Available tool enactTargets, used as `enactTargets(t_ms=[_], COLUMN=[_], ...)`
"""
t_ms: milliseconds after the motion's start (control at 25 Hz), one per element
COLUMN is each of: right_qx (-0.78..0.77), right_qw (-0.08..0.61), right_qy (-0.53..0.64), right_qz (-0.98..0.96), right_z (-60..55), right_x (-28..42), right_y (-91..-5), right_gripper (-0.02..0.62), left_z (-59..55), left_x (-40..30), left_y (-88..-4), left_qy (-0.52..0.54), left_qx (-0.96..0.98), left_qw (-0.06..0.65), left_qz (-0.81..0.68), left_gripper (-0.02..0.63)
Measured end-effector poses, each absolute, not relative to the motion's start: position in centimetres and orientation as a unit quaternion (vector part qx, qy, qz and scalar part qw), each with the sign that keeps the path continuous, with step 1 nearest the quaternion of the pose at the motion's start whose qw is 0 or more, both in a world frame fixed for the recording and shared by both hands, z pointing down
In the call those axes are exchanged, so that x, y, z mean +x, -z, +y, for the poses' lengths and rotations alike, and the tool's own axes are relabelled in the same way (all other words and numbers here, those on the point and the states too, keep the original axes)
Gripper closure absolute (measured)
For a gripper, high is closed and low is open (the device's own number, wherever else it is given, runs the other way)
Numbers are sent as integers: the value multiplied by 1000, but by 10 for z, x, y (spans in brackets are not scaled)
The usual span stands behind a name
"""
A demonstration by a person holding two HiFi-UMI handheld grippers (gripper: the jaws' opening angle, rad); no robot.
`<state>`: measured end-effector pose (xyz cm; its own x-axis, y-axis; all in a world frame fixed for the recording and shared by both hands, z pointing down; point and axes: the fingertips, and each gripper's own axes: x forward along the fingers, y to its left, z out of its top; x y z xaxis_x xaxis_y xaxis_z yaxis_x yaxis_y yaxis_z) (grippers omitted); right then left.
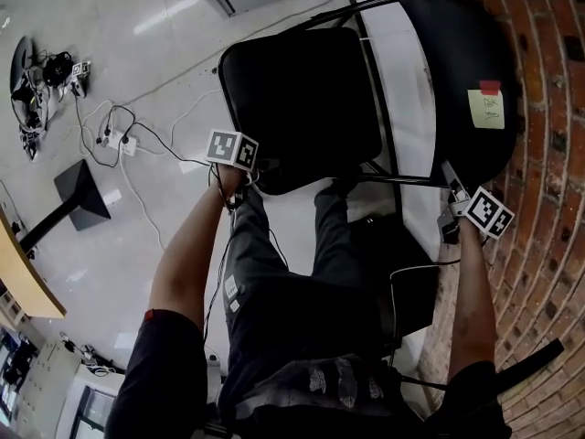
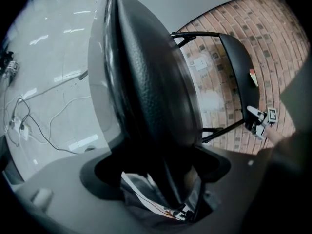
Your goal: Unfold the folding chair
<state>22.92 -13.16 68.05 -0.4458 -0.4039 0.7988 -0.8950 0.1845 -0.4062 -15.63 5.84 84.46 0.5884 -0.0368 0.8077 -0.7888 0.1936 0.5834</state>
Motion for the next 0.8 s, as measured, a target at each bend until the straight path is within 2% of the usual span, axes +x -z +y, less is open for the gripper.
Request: enactTargets(t_ms=[440,800], right_qx=[449,448], right_qw=[263,267], right_qy=[-437,-442], right_qz=[-734,-730], right_z=[-129,-110], right_x=[222,184], right_y=[-674,-692], right_gripper=[385,392], left_z=[58,73], left_x=[-161,-193], left_y=[-847,-882], left_qy=[-274,-264], left_qx=[574,574], left_qw=[680,682], left_qz=[-364,-369], left_gripper=[172,167])
